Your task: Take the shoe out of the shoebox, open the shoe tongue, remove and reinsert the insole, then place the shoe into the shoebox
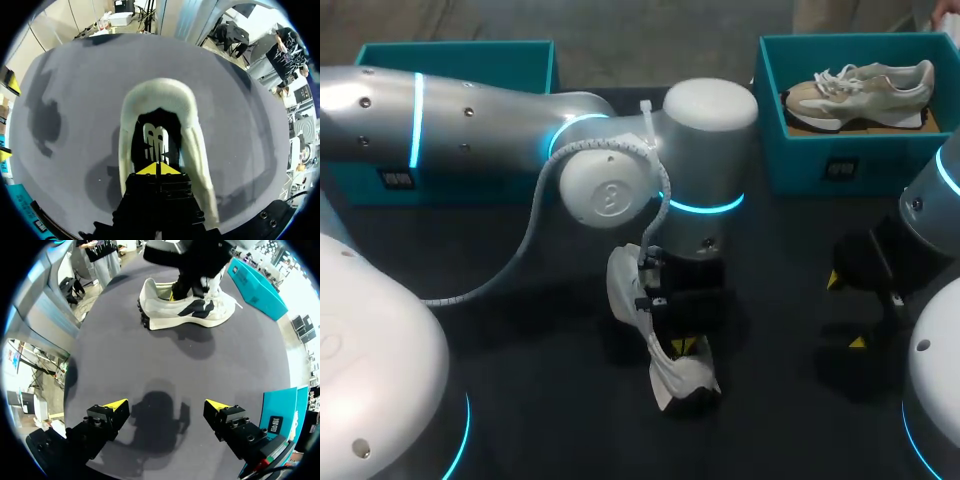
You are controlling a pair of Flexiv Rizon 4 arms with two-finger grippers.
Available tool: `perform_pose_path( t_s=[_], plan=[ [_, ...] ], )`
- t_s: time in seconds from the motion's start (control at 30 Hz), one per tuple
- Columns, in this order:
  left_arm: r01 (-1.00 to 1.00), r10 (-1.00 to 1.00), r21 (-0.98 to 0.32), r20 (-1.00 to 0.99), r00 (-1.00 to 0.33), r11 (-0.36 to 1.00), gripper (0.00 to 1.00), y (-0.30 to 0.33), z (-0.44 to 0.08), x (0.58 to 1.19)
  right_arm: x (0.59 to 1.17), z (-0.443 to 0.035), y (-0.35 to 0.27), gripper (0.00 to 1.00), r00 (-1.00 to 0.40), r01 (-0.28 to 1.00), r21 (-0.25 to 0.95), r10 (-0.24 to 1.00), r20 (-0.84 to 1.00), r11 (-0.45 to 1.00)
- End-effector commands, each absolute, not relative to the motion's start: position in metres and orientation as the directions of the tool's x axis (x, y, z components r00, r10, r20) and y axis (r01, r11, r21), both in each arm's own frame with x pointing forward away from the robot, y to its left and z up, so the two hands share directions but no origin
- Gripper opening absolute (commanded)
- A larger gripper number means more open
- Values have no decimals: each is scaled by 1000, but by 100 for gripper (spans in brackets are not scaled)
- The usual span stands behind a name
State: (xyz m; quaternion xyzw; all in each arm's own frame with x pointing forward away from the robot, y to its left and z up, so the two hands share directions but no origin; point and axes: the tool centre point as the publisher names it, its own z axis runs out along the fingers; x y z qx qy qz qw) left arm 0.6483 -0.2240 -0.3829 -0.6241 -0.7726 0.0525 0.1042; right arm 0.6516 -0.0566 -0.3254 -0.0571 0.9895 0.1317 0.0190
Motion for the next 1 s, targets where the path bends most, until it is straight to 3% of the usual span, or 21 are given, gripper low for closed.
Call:
perform_pose_path(
  t_s=[0.03, 1.0],
  plan=[
    [953, 976, -211, 72, -206, 216, 0, -207, -358, 654, 650, -326, -56, 100, -993, -118, 255, -108, -55, 960],
    [955, 966, -157, 99, -237, 251, 0, -217, -371, 672, 650, -326, -56, 100, -993, -118, 255, -108, -55, 960]
  ],
)
